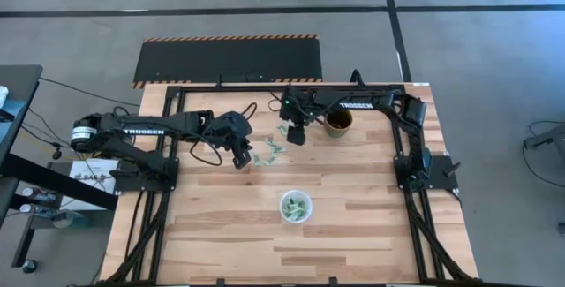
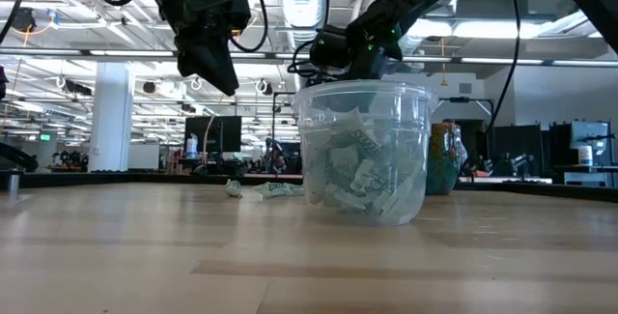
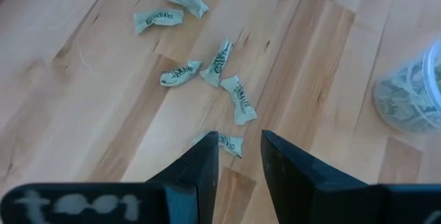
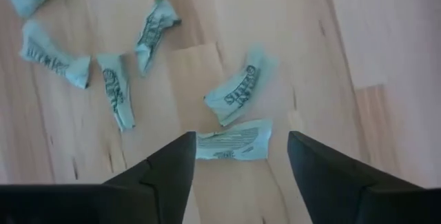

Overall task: Pick and place Stevia / Truvia into bins
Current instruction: Put the green stevia packet into the transparent container

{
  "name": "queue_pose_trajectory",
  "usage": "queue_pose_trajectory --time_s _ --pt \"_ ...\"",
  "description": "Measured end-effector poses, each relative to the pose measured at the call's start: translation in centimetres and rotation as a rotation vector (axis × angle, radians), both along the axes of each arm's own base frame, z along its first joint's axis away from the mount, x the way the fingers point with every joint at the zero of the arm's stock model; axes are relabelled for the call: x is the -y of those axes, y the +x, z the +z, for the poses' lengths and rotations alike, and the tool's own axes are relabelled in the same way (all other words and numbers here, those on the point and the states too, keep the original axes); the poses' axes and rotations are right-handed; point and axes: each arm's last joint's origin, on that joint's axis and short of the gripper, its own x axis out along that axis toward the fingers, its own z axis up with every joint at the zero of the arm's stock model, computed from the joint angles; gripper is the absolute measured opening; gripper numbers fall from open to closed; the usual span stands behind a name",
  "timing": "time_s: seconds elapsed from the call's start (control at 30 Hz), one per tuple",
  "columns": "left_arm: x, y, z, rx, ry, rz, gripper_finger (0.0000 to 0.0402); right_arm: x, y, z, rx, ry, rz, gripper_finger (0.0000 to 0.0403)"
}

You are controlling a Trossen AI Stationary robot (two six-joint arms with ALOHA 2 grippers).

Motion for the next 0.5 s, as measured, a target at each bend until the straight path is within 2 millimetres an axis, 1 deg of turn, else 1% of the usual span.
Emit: queue_pose_trajectory --time_s 0.1,0.17,0.4,0.5 --pt "-0.03 -0.01 0.0 -0.002 0.01 0.003 0.0098 -0.22 0.1 0.01 0.003 -0.016 0.075 0.0235" --pt "-0.03 -0.01 0.0 -0.002 0.011 0.003 0.0098 -0.43 0.24 0.04 0.013 -0.012 0.096 0.0237" --pt "-0.04 0.03 0.03 0.003 0.011 0.006 0.0098 -0.07 0.36 0.13 0.041 -0.004 0.046 0.0229" --pt "-0.05 0.06 0.05 0.008 0.007 0.012 0.0098 -0.02 0.23 -0.31 0.039 -0.005 0.041 0.0227"
